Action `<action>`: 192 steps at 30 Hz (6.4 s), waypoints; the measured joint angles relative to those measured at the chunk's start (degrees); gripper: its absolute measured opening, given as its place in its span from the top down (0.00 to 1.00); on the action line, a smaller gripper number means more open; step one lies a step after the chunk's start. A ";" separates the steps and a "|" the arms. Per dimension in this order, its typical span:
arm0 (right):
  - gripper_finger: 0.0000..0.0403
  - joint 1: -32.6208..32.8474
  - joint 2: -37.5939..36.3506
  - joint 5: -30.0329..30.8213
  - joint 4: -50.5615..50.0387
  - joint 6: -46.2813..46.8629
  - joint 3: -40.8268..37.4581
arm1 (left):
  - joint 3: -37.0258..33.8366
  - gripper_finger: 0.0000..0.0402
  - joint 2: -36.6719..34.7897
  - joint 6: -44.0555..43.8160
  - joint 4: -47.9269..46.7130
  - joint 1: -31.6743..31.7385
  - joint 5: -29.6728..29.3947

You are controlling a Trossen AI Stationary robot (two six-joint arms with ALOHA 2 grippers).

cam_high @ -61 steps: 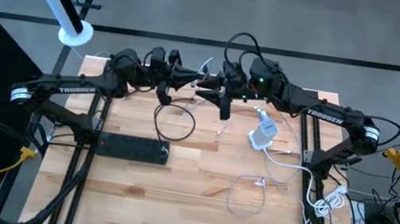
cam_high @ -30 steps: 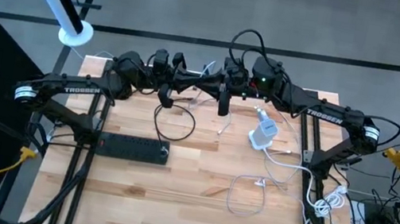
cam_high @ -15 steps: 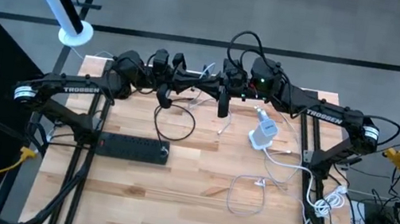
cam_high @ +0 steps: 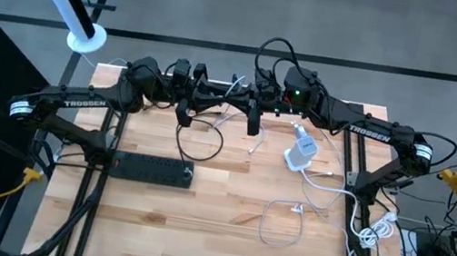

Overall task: Insert USB
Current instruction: Insert the light blue charger cable into the black outlet extension

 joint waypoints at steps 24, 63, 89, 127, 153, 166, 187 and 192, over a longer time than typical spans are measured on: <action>1.00 8.81 7.86 0.31 15.48 -5.15 -15.21 | -2.28 0.67 -31.03 -14.11 -61.50 -1.70 -19.27; 1.00 16.22 37.78 14.75 32.70 -7.75 -10.05 | -22.96 0.84 -12.60 -35.15 -60.40 -29.68 -13.11; 1.00 16.66 40.78 14.68 33.06 -9.26 -7.89 | -22.96 0.84 -7.03 -30.49 -56.51 -29.85 -14.66; 1.00 21.31 37.00 14.93 29.59 -14.74 -8.26 | -22.64 0.90 0.54 -23.32 -55.45 -36.79 -27.58; 1.00 21.64 37.52 17.96 28.46 -22.42 -8.77 | -22.66 0.99 3.31 -22.00 -54.72 -39.82 -30.72; 1.00 21.64 37.45 18.69 28.62 -24.76 -8.83 | -22.70 0.99 3.31 -23.39 -54.31 -39.82 -30.35; 1.00 22.79 36.41 17.53 26.03 -25.26 -8.85 | -22.75 0.99 3.33 -24.02 -53.86 -39.82 -30.15; 1.00 23.41 36.76 17.56 26.11 -24.14 -8.85 | -22.75 0.99 3.33 -24.05 -53.61 -39.87 -29.72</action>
